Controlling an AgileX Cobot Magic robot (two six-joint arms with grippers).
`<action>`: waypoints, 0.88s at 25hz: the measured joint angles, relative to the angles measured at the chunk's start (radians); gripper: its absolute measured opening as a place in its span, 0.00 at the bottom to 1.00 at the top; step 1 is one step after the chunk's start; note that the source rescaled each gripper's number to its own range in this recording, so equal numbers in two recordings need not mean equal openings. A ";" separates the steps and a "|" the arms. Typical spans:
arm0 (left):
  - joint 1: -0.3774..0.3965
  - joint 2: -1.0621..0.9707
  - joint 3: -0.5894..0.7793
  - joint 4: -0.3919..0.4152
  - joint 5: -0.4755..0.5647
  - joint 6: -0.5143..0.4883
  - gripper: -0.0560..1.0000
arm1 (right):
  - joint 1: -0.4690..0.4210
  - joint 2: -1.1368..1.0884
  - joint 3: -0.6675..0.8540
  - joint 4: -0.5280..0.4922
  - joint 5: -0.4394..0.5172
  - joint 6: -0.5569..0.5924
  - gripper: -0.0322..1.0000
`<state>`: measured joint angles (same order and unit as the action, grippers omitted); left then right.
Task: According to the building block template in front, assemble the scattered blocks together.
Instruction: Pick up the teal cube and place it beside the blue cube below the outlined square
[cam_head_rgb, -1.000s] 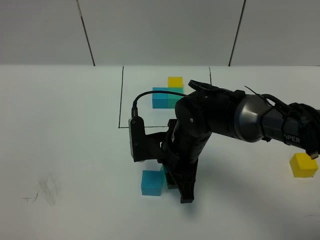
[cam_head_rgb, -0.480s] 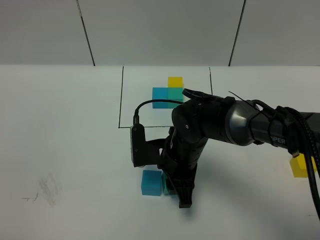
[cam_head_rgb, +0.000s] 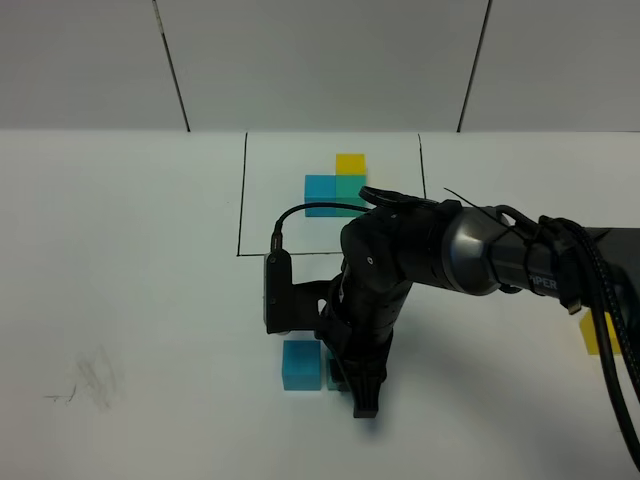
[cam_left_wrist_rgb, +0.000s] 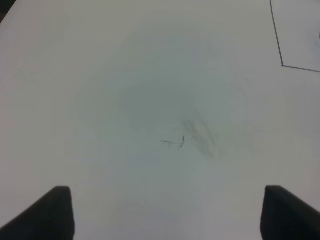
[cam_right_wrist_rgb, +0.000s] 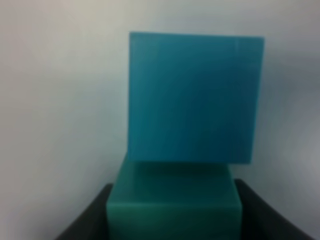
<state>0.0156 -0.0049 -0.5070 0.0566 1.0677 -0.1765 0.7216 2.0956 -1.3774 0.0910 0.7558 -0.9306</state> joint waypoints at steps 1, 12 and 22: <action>0.000 0.000 0.000 0.000 0.000 0.000 0.90 | 0.000 0.006 -0.004 -0.005 0.004 0.004 0.06; 0.000 0.000 0.000 0.000 0.000 0.000 0.90 | 0.000 0.080 -0.135 -0.012 0.129 0.023 0.06; 0.000 0.000 0.000 0.000 0.000 0.000 0.90 | 0.000 0.100 -0.148 -0.010 0.167 0.072 0.06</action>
<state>0.0156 -0.0049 -0.5070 0.0566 1.0677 -0.1765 0.7216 2.1959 -1.5250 0.0814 0.9231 -0.8589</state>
